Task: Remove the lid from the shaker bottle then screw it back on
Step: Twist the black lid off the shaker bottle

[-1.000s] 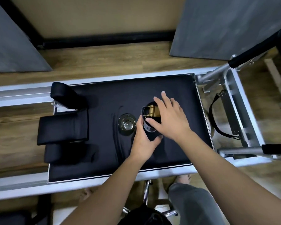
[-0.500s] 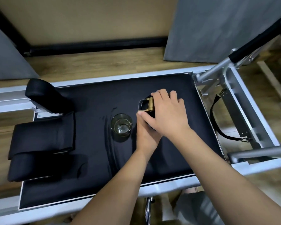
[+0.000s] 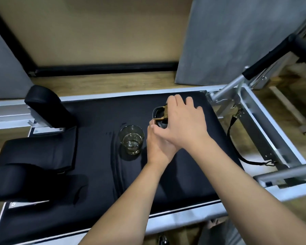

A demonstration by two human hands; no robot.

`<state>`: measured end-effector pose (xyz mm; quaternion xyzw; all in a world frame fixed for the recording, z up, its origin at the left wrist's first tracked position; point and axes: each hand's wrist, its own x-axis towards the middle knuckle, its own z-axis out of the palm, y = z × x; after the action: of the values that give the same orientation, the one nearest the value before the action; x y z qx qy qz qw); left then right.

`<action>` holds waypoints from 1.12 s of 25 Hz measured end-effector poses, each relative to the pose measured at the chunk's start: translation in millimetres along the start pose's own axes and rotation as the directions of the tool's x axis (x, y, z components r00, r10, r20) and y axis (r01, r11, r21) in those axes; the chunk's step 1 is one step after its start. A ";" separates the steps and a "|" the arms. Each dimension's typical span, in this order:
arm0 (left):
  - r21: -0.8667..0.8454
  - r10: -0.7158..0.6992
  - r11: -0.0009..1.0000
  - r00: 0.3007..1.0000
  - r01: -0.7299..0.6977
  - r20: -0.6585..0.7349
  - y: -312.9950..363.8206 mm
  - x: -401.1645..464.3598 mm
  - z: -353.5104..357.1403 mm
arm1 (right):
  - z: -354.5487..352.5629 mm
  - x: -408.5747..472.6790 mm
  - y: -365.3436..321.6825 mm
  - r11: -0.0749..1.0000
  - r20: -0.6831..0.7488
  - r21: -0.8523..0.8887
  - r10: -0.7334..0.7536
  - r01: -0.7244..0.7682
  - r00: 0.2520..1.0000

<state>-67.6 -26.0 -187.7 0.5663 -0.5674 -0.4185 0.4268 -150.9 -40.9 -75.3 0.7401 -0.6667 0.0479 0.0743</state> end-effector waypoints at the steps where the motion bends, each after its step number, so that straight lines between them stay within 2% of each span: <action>1: 0.017 -0.018 1.000 0.999 0.018 -0.028 -2.3 -6.4 2.5 | -1.2 -3.0 0.2 1.000 -0.004 0.010 -0.009 0.009 1.000; 5: -0.043 -0.049 0.998 0.997 0.047 -0.057 9.9 -28.4 11.5 | -3.0 -22.3 10.5 0.997 0.002 0.057 -0.045 0.045 0.999; 9: 0.041 -0.002 0.999 0.996 0.006 -0.086 10.8 -31.3 14.8 | -0.8 -31.5 19.5 0.994 -0.011 0.103 -0.040 0.041 0.999; 13: 0.076 -0.014 0.997 0.999 0.018 -0.049 17.0 -29.9 12.2 | -4.3 -30.0 28.3 0.986 0.002 0.148 -0.081 0.080 0.997; 16: 0.096 -0.009 0.995 1.000 0.009 -0.007 15.0 -27.7 9.6 | -6.5 -32.4 42.8 0.959 0.012 0.208 -0.201 0.194 0.980; 19: -0.032 -0.002 0.999 0.999 0.004 0.041 1.6 -23.3 7.3 | -12.1 -35.4 46.1 0.927 0.016 0.217 -0.317 0.306 0.948; 21: -0.128 -0.057 0.990 0.998 0.060 0.033 0.0 -21.7 6.8 | -13.5 -33.5 45.4 0.912 0.028 0.183 -0.378 0.367 0.925; 23: -0.128 0.003 0.992 1.000 -0.002 0.011 0.5 -23.4 7.9 | -15.1 -33.8 44.6 0.883 0.065 0.219 -0.438 0.415 0.897; 24: -0.140 0.043 0.989 0.999 -0.041 0.013 -1.9 -24.2 8.9 | -16.9 -34.2 44.0 0.864 0.084 0.328 -0.428 0.381 0.900; 26: -0.153 0.082 0.985 0.996 -0.078 0.020 -5.8 -26.0 8.0 | -21.6 -33.5 40.4 0.758 0.114 0.632 -0.295 0.160 0.949; 27: -0.144 0.076 0.987 0.997 -0.073 0.017 -6.8 -26.6 6.2 | -23.2 -32.7 37.2 0.702 0.107 0.710 -0.198 0.064 0.974; 28: -0.141 0.063 0.988 0.998 -0.060 0.014 -7.2 -25.9 5.5 | -24.5 -32.6 32.9 0.716 0.095 0.698 -0.103 0.007 0.990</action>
<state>-70.9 -0.2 -196.4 0.5131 -0.5578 -0.4492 0.4731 -186.4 -8.0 -55.2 0.7347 -0.5809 0.2454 -0.2501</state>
